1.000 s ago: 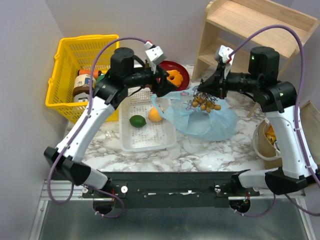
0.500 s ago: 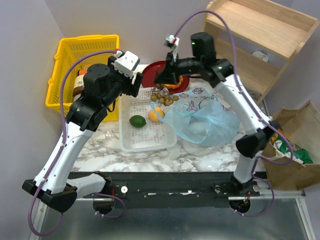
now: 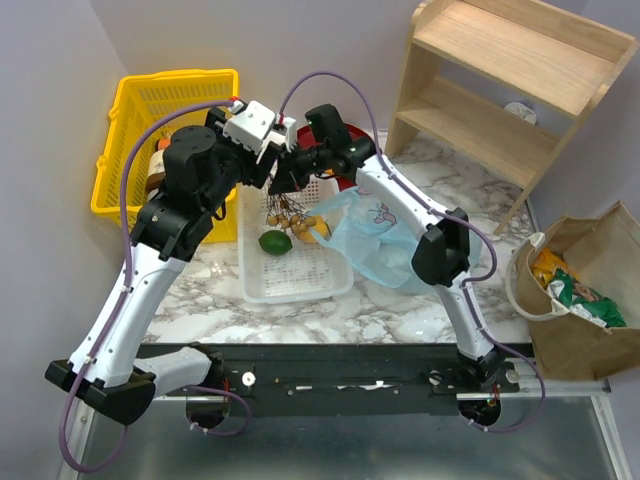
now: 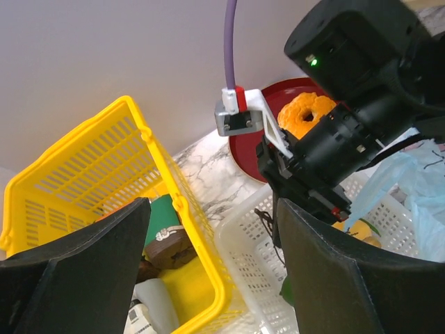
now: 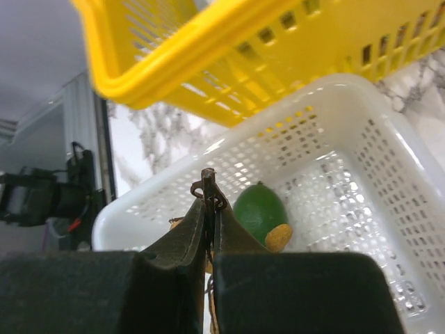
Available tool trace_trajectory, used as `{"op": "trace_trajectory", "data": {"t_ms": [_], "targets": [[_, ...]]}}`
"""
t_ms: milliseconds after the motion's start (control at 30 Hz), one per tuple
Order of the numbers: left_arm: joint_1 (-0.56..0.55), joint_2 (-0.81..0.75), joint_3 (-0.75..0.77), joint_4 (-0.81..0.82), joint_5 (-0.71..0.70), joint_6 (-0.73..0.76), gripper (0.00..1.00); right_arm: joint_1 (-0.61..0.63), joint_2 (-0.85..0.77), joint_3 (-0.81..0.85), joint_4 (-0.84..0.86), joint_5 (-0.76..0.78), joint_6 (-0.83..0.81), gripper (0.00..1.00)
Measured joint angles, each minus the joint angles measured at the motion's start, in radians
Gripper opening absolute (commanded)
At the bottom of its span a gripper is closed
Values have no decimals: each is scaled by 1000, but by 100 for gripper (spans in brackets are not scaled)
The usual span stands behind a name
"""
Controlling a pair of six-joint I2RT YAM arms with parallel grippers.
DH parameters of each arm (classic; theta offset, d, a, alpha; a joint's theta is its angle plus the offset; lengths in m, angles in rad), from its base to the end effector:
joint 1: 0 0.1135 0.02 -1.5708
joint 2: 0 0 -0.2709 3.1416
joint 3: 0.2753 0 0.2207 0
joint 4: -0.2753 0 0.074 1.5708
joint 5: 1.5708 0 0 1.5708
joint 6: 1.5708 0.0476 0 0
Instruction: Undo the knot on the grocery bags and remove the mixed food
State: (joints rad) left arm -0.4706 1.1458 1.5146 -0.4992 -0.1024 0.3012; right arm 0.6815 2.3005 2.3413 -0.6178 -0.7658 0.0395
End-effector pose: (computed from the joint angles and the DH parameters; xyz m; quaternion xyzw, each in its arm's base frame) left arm 0.1850 -0.0887 0.4770 0.2513 0.7082 -0.0174 0.6596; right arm 0.3684 0.3413 0.3249 -0.4263 0.7176 0.4633 0.2979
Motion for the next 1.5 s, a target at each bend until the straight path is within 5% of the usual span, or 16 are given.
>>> {"op": "trace_trajectory", "data": {"t_ms": [133, 167, 200, 233, 300, 467, 700, 867, 967, 1033, 1200, 1500], "targets": [[13, 11, 0, -3, 14, -10, 83, 6, 85, 71, 0, 68, -38, 3], [13, 15, 2, -6, 18, -11, 83, 6, 102, 86, 0, 85, -50, 10], [15, 19, 3, -7, 25, -14, 83, 6, 116, 98, 0, 100, -61, 44], [15, 25, 6, -9, 34, -18, 83, 8, 128, 109, 0, 111, -70, 60], [15, 35, 11, -13, 47, -24, 83, 19, 146, 121, 2, 154, -87, 78], [15, 54, 16, -17, 85, -42, 83, 62, 167, 146, -14, 276, -126, 99], [15, 100, 100, -10, 118, -37, 85, 5, 56, 103, -73, 346, -143, 99], [15, 134, 189, 22, 164, -5, 86, -148, -181, 6, -126, 336, -208, 99], [7, 152, 194, 21, 253, 12, 99, -179, -350, -47, -135, 359, -259, 100], [-4, 174, 185, 18, 321, 12, 99, -159, -462, -89, -126, 401, -296, 99], [-44, 274, 123, 6, 510, -12, 99, -154, -737, -339, -89, 511, -392, 99], [-120, 595, 160, -14, 617, 9, 99, -455, -1056, -835, -87, 529, -373, 99]]}}
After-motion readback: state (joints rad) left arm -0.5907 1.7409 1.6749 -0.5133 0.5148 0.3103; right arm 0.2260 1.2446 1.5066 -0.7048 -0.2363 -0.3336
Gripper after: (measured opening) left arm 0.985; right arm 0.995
